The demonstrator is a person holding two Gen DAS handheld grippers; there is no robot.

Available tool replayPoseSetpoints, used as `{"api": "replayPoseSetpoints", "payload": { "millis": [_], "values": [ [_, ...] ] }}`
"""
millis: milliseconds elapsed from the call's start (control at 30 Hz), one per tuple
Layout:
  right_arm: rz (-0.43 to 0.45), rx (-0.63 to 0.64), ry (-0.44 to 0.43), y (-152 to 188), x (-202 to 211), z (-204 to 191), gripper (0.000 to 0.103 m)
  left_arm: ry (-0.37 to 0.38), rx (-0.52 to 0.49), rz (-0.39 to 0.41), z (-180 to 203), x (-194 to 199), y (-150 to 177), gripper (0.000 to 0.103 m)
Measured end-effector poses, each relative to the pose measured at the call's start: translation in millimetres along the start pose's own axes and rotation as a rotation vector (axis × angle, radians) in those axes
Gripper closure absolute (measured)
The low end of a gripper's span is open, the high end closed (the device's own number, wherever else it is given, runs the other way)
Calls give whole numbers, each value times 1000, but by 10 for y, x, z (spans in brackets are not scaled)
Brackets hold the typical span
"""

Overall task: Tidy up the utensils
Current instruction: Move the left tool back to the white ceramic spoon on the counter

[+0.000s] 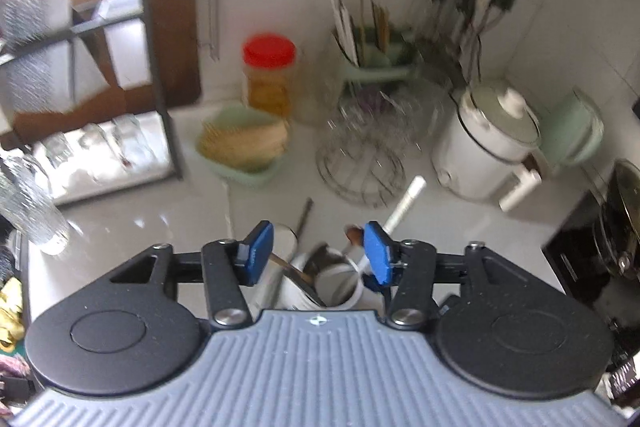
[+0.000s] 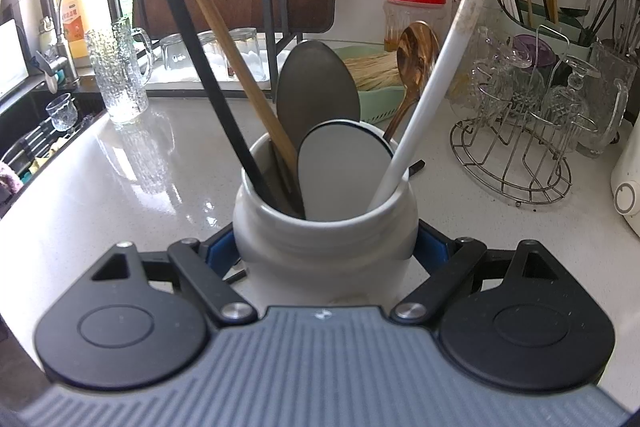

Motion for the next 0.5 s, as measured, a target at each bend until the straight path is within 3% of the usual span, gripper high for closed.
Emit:
{"api": "replayPoseSetpoints", "payload": {
  "millis": [200, 300, 500],
  "values": [
    [0, 1, -1, 0, -2, -5, 12, -92, 43, 94, -349, 222, -33, 39],
    [1, 3, -4, 1, 1, -2, 12, -134, 112, 141, -585, 340, 5, 39],
    [-2, 2, -2, -3, 6, 17, 12, -208, 222, 159, -1007, 413, 206, 39]
  ]
}}
Point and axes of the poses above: each gripper's, at about its wrist camera, not at the fingertips, and x roughly against the way its jaws point, z to its right, y to its underside, the point moved 6 cm from there along -x, roughly the way its jaws point, and after that the axes turned 12 degrees about z, right-handed, at the moved point
